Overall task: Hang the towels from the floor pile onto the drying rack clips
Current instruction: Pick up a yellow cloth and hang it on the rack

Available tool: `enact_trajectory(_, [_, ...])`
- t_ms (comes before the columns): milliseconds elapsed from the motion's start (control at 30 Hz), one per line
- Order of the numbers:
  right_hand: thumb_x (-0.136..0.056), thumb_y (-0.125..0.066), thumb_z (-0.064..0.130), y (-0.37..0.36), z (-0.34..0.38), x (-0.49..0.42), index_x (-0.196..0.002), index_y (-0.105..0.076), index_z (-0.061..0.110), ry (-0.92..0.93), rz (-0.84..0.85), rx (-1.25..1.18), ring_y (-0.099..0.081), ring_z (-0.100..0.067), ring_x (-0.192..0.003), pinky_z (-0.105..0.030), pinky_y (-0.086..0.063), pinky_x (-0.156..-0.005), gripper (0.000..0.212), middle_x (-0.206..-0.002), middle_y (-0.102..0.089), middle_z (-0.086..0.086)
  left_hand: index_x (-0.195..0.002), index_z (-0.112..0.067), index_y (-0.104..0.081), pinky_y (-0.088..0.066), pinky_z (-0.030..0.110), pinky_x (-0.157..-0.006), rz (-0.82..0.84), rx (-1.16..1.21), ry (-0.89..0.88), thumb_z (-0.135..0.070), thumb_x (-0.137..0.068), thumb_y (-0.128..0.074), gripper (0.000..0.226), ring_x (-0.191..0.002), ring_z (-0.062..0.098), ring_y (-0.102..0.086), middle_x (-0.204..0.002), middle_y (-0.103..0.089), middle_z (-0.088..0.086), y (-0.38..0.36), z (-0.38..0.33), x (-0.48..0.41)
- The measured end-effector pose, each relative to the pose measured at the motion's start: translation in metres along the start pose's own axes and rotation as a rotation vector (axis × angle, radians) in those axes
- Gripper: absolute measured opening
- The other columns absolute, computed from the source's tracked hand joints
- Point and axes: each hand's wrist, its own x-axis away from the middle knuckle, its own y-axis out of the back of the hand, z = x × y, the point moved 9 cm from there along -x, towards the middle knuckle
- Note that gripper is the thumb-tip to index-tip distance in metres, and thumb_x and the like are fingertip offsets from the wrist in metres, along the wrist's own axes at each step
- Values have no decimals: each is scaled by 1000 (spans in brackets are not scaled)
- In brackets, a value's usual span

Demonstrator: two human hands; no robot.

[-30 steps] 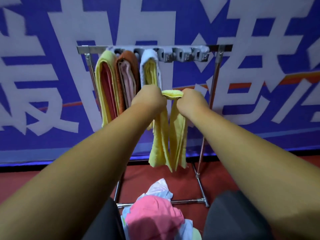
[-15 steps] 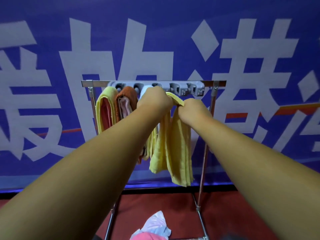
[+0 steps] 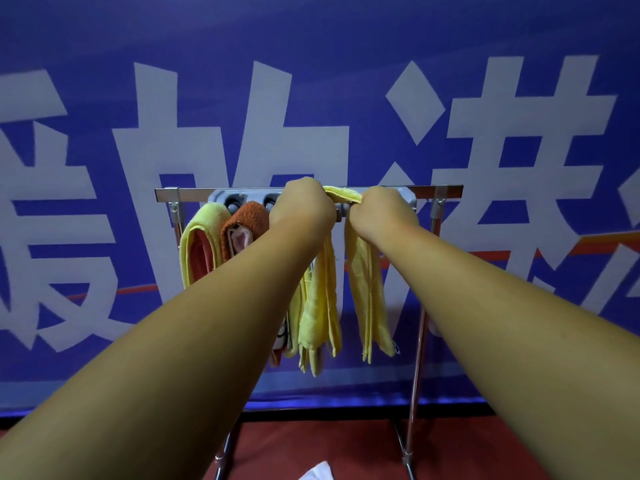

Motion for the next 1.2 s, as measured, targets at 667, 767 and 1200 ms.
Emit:
enact_trajectory(667, [-94,-56,24,-67,-22,15,-80,-66,15,150,67,-160,-64,-26,-67,-31,-41,-53,20,-78,-66,-7,-90,-8,-64,-45,36,-59,-131,232,-16,-20,-103,-53,21,-70,22,-58,-76,-55,6,-88,9,2])
enact_trajectory(767, [-89,-58,30,-82,-34,25,-80,-67,15,136,96,-209,-64,-25,-68,-31,-44,-54,20,-76,-68,-5,-82,-8,-64,-48,32,-65,-88,417,-34,-26,-98,-57,25,-78,30,-66,-82,-65,10,-111,17,1])
enact_trajectory(1200, [-88,-67,39,-194,-83,47,-101,-68,29,96,363,-300,-69,-21,-78,-38,-59,-73,16,-84,-72,1,-86,-7,-79,-65,47,-58,315,637,17,-16,-78,-52,30,-65,27,-77,-74,-78,11,-255,29,11])
